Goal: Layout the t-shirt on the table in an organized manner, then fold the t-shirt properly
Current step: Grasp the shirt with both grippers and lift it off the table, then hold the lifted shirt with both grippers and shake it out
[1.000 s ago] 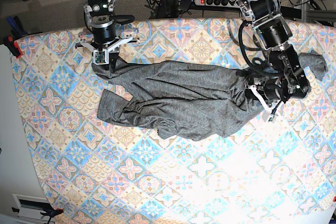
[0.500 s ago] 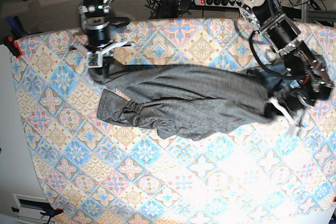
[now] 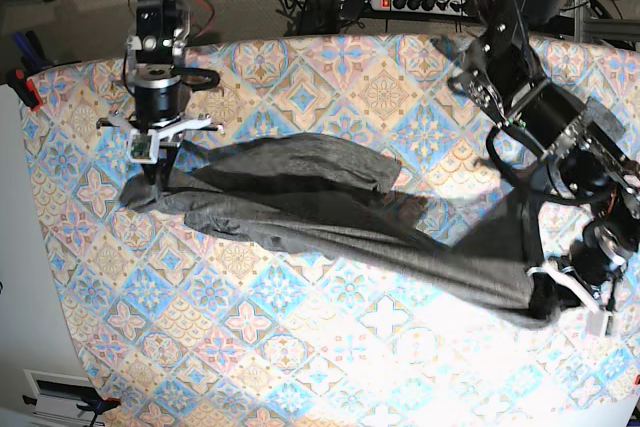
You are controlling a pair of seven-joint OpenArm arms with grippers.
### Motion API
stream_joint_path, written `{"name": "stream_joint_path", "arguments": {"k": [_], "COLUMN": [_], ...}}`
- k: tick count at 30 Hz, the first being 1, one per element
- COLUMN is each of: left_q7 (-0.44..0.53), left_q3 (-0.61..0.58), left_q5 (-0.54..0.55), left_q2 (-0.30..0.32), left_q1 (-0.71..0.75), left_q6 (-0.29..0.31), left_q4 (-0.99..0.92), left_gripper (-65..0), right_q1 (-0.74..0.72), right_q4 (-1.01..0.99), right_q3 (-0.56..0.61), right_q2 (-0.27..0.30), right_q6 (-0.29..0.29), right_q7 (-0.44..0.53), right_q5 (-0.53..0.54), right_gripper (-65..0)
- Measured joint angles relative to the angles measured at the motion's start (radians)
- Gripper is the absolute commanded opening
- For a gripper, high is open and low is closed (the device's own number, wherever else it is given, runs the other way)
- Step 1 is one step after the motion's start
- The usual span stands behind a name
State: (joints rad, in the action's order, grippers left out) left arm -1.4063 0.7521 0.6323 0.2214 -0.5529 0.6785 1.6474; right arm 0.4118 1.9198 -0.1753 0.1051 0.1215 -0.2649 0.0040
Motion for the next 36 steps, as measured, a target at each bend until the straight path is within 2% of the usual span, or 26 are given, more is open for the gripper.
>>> {"name": "stream_joint_path", "arguments": {"k": [2, 6, 10, 12, 15, 18, 21, 24, 29, 33, 36], "left_q7": [0.000, 0.000, 0.000, 0.000, 0.000, 0.000, 0.027, 0.067, 0.115, 0.203, 0.272], "left_q3": [-0.001, -0.026, -0.099, -0.130, -0.184, -0.201, -0.202, -0.206, -0.219, -0.421, -0.511], "left_q5": [0.000, -0.005, -0.003, -0.005, -0.003, -0.012, -0.011, -0.011, -0.003, -0.002, -0.001], "left_q2": [-0.001, -0.007, -0.005, -0.006, 0.000, 0.015, 0.034, 0.061, 0.114, 0.179, 0.192], "left_q1": [-0.035, -0.105, -0.204, -0.251, -0.282, -0.318, -0.372, -0.434, -0.539, -0.618, -0.646], "left_q6": [-0.039, -0.111, -0.185, -0.219, -0.275, -0.323, -0.340, -0.344, -0.343, -0.341, -0.344], "left_q4": [0.000, -0.001, -0.039, -0.080, -0.132, -0.223, -0.315, -0.385, -0.494, -0.617, -0.681], "left_gripper": [-65.0, -65.0, -65.0, -65.0, -65.0, -65.0, -65.0, -65.0, -65.0, -65.0, -65.0], "right_q1": [-0.064, -0.196, -0.351, -0.468, -0.619, -0.729, -0.820, -0.888, -0.965, -1.067, -1.130], "right_q4": [-0.003, -0.002, -0.014, -0.014, -0.011, -0.016, -0.079, -0.162, -0.311, -0.428, -0.495], "right_q3": [-0.016, -0.053, -0.096, -0.110, -0.119, -0.114, -0.119, -0.117, -0.116, -0.113, -0.113], "right_q2": [0.000, 0.002, -0.002, 0.001, 0.002, 0.038, 0.045, 0.054, 0.101, 0.108, 0.112], "right_q6": [-0.008, -0.110, -0.191, -0.221, -0.236, -0.320, -0.321, -0.333, -0.332, -0.340, -0.332], "right_q7": [-0.003, -0.017, -0.221, -0.274, -0.336, -0.412, -0.465, -0.465, -0.465, -0.466, -0.457], "right_q5": [0.003, 0.000, -0.005, -0.005, -0.005, -0.001, -0.008, -0.002, -0.002, 0.004, 0.002], "right_gripper": [-65.0, -65.0, -65.0, -65.0, -65.0, -65.0, -65.0, -65.0, -65.0, -65.0, -65.0]}}
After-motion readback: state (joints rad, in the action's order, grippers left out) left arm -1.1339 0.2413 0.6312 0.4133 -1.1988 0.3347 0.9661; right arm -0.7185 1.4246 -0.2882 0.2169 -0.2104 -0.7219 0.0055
